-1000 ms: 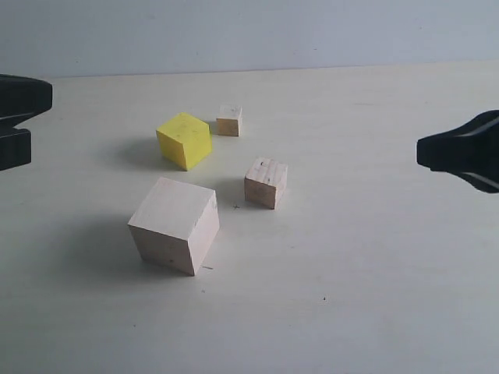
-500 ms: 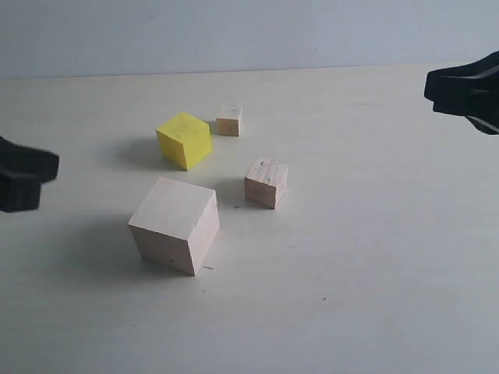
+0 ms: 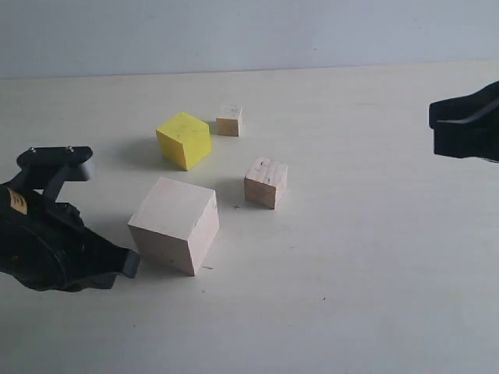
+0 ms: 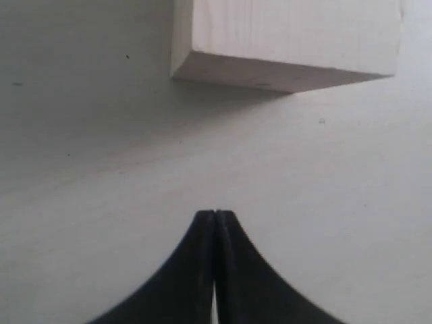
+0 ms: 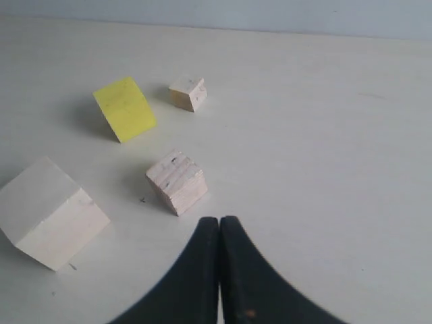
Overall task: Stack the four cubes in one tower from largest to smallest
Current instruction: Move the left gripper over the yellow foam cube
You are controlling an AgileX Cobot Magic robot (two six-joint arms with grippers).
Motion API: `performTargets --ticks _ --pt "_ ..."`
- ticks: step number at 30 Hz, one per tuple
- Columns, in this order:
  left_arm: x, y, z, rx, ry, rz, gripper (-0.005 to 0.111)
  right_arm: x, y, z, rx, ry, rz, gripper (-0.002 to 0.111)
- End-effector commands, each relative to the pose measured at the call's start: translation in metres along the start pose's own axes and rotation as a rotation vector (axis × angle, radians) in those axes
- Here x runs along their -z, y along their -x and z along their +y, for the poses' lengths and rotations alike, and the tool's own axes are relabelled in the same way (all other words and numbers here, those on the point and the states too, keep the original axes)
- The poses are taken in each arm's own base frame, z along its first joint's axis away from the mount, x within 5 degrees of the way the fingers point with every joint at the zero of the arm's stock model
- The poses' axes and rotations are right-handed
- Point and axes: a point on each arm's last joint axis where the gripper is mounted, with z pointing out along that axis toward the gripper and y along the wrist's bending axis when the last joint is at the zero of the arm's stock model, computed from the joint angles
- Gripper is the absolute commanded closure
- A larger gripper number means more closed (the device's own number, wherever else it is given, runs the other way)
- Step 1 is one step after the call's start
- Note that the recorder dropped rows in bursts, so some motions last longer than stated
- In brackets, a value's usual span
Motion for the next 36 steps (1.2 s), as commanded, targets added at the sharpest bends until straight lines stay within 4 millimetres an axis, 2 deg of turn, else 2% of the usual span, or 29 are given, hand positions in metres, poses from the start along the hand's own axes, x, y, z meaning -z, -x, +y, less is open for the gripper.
performTargets --ticks 1,6,12,16,20,23,27,30,32,36 --pt "0.008 0.020 -0.008 -0.037 -0.019 -0.089 0.107 0.001 0.001 0.000 0.039 -0.007 0.012 0.108" --pt "0.046 0.067 -0.018 -0.166 0.026 -0.208 0.107 0.001 0.001 0.000 0.039 -0.007 0.018 0.108" --pt "0.080 0.119 -0.004 -0.200 0.144 -0.269 0.105 0.001 0.000 0.000 0.039 -0.007 0.023 0.108" --pt "0.088 0.148 0.002 -0.205 0.176 -0.319 0.085 0.001 0.000 0.000 0.039 -0.007 0.023 0.108" --pt "0.077 0.173 0.000 -0.268 0.186 -0.321 0.057 0.001 0.000 0.001 0.028 -0.002 0.023 0.108" --pt "0.061 0.192 0.000 -0.276 0.188 -0.311 0.043 0.001 0.000 0.001 0.027 -0.002 0.023 0.108" --pt "0.031 0.219 0.001 -0.286 0.198 -0.289 0.042 0.001 -0.002 0.002 -0.018 0.018 0.048 0.108" --pt "0.002 0.231 0.005 -0.319 0.205 -0.241 0.041 0.002 -0.005 0.003 -0.022 0.020 0.079 0.108" --pt "-0.018 0.243 0.007 -0.333 0.209 -0.198 0.033 0.002 -0.005 0.004 -0.054 0.036 0.086 0.108" --pt "-0.044 0.255 0.009 -0.350 0.211 -0.146 0.031 0.002 -0.007 0.005 -0.065 0.042 0.108 0.108"
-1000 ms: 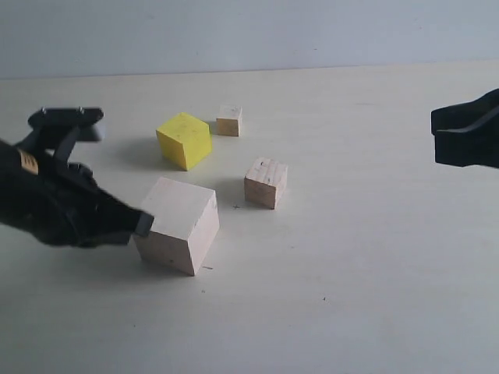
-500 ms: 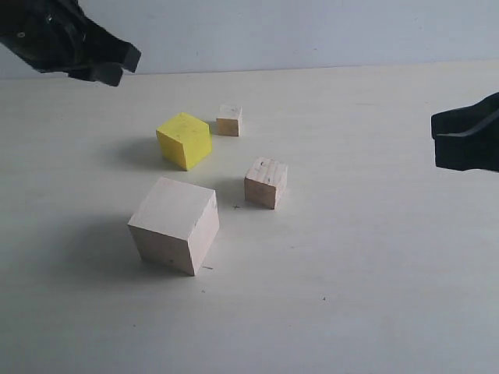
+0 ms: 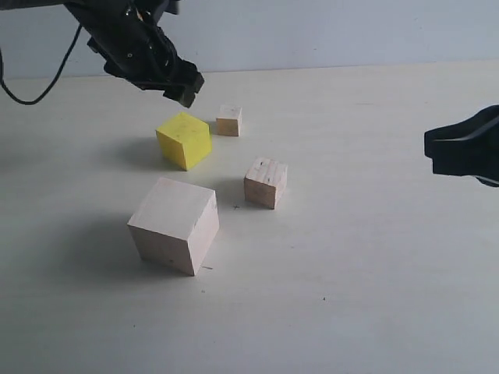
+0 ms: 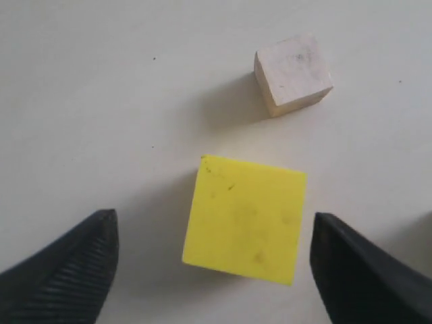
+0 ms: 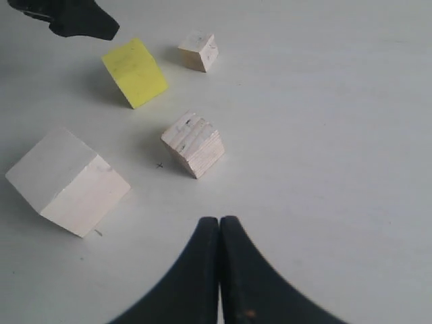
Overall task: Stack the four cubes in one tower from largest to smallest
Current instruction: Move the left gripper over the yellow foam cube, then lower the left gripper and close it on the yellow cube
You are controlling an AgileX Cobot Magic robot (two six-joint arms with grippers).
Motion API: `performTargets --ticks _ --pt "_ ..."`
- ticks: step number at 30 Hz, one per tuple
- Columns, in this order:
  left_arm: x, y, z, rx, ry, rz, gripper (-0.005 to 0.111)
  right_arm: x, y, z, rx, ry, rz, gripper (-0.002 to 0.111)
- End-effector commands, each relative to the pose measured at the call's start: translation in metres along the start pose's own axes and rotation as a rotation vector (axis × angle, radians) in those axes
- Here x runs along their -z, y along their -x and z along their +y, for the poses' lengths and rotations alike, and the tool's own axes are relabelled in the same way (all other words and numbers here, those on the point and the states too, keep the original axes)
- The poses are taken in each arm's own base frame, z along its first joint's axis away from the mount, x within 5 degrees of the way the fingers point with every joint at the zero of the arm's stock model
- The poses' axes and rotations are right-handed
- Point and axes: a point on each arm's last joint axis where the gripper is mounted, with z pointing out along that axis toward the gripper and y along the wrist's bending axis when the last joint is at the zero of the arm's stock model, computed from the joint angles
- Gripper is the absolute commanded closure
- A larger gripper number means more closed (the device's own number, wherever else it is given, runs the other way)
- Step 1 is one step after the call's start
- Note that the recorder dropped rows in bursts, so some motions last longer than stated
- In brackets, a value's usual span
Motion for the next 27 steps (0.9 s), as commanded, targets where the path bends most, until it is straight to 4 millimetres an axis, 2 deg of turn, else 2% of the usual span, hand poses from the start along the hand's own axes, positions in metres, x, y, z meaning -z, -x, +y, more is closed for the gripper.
performTargets --ticks 1,8,15,23,27 --pt "-0.020 0.008 -0.001 -0.054 -0.005 0.034 0.031 0.001 -0.001 0.002 0.006 0.009 0.033 0.108" --pt "-0.038 0.009 -0.003 -0.143 -0.019 0.094 0.031 0.002 -0.003 0.002 0.006 0.009 0.060 0.108" --pt "-0.052 0.004 -0.006 -0.136 -0.049 0.123 0.031 0.002 -0.003 0.002 0.006 0.009 0.060 0.108" --pt "-0.065 0.000 -0.020 -0.175 -0.124 0.144 0.031 0.002 -0.003 0.002 0.008 0.008 0.060 0.108" --pt "-0.067 -0.002 -0.019 -0.201 -0.113 0.157 0.031 0.002 -0.003 0.001 0.012 0.006 0.061 0.108"
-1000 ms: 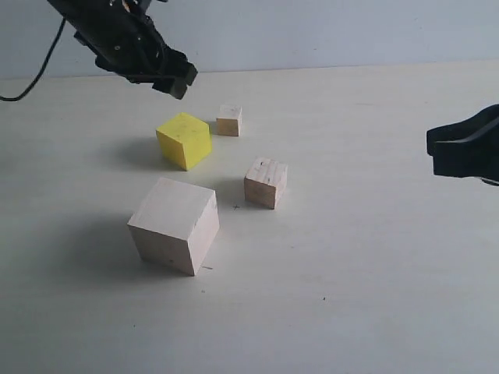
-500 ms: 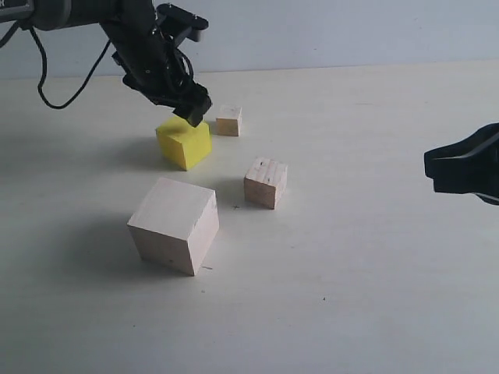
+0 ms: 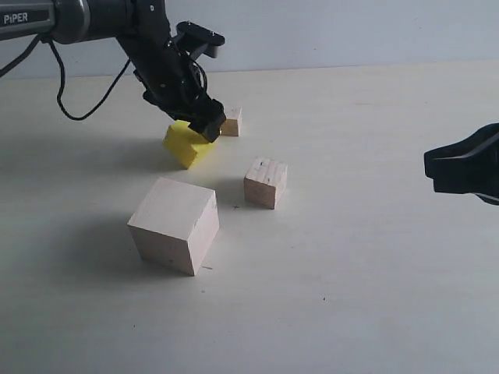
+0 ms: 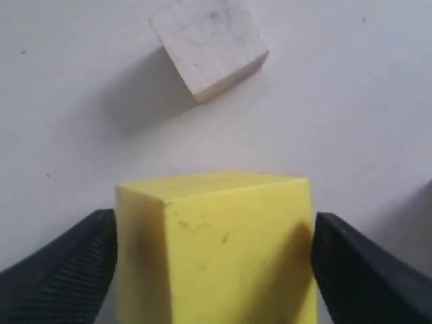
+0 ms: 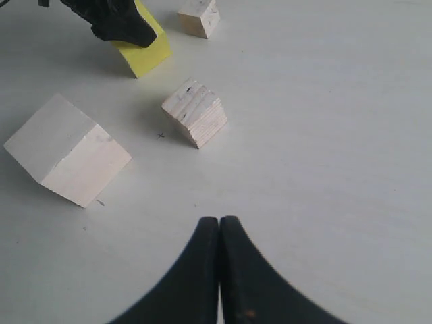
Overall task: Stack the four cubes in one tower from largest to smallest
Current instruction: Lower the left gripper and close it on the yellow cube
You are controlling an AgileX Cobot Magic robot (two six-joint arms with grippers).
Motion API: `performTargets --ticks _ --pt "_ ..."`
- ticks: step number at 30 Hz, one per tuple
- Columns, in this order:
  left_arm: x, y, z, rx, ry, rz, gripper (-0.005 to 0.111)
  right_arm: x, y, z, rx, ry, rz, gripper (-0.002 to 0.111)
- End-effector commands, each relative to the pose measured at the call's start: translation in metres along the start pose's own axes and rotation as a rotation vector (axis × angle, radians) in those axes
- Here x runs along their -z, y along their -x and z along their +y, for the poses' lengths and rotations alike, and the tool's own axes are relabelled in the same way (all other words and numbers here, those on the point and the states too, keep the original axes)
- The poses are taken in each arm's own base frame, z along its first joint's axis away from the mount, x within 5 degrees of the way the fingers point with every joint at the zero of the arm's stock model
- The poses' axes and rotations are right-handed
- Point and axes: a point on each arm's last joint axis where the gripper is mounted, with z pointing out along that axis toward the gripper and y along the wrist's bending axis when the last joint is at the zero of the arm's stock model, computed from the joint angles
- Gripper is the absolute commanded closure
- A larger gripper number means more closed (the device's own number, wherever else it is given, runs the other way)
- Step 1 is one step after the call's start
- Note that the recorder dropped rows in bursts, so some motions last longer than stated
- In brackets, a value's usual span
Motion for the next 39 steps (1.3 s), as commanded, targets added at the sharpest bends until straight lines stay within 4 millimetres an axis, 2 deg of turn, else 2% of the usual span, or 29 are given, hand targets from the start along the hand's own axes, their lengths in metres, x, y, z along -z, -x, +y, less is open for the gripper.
performTargets --ticks 1,9,23,33,39 --pt "-0.006 -0.004 0.000 -0.023 0.004 0.037 0.031 0.001 0.003 0.001 0.020 0.001 -0.011 0.108" --pt "-0.005 -0.004 0.003 -0.029 0.014 0.038 0.031 0.001 0.003 0.001 0.020 0.001 -0.011 0.108" --pt "0.030 0.005 0.005 -0.042 0.049 -0.034 0.031 0.001 0.003 0.001 0.020 0.001 -0.011 0.108" --pt "0.032 0.004 0.008 -0.087 0.079 -0.025 0.030 0.001 -0.001 0.001 0.020 0.000 0.030 0.108" --pt "0.034 0.002 0.008 -0.084 0.080 -0.002 0.012 0.001 -0.001 0.001 0.020 0.000 0.034 0.108"
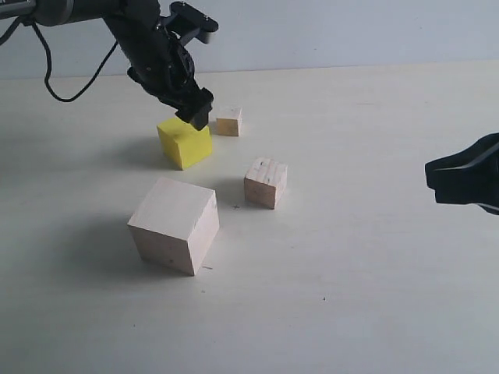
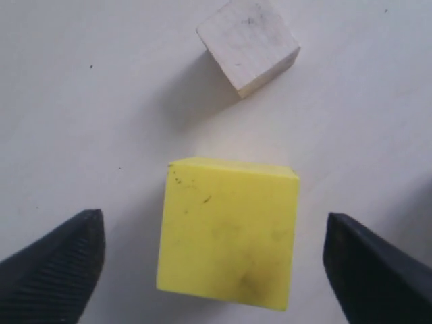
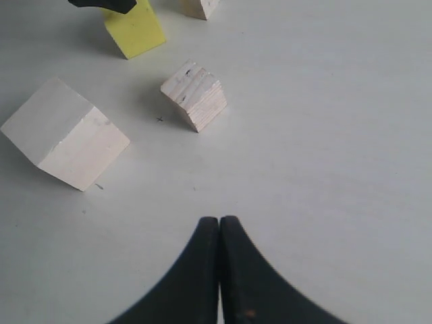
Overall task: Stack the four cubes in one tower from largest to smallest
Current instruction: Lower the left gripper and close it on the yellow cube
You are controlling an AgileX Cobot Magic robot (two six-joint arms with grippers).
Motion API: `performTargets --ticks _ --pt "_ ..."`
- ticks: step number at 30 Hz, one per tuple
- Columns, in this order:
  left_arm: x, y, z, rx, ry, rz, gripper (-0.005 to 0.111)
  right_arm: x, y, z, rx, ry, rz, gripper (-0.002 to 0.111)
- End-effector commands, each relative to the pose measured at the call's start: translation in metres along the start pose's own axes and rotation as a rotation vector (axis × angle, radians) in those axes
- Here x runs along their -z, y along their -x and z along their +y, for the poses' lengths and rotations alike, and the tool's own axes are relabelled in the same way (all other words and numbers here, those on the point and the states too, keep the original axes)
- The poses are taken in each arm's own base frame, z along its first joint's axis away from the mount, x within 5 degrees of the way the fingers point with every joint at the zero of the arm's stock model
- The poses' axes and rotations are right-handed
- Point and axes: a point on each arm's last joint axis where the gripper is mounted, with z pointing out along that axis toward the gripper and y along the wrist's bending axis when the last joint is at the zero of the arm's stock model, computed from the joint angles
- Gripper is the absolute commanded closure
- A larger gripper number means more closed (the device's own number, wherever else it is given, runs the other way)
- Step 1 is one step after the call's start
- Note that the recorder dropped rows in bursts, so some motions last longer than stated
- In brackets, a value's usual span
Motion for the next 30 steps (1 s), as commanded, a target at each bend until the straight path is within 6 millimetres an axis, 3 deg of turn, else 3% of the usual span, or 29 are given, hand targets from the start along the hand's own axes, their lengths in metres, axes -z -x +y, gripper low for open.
performTargets --ticks 1,4,17,30 --pt "0.006 -0.001 0.002 0.005 0.003 0.008 0.008 0.001 0.002 0.001 0.020 0.000 -0.007 0.108" --pt "0.006 -0.002 0.004 0.006 0.003 0.015 0.001 0.001 0.002 0.001 0.020 0.000 -0.007 0.108" --pt "0.002 0.001 0.003 -0.063 -0.003 -0.019 0.001 0.001 0.002 0.001 0.022 -0.001 -0.009 0.108" --pt "-0.029 -0.005 -0.001 -0.089 -0.046 0.010 0.001 0.001 0.002 0.001 0.022 -0.001 -0.009 0.108"
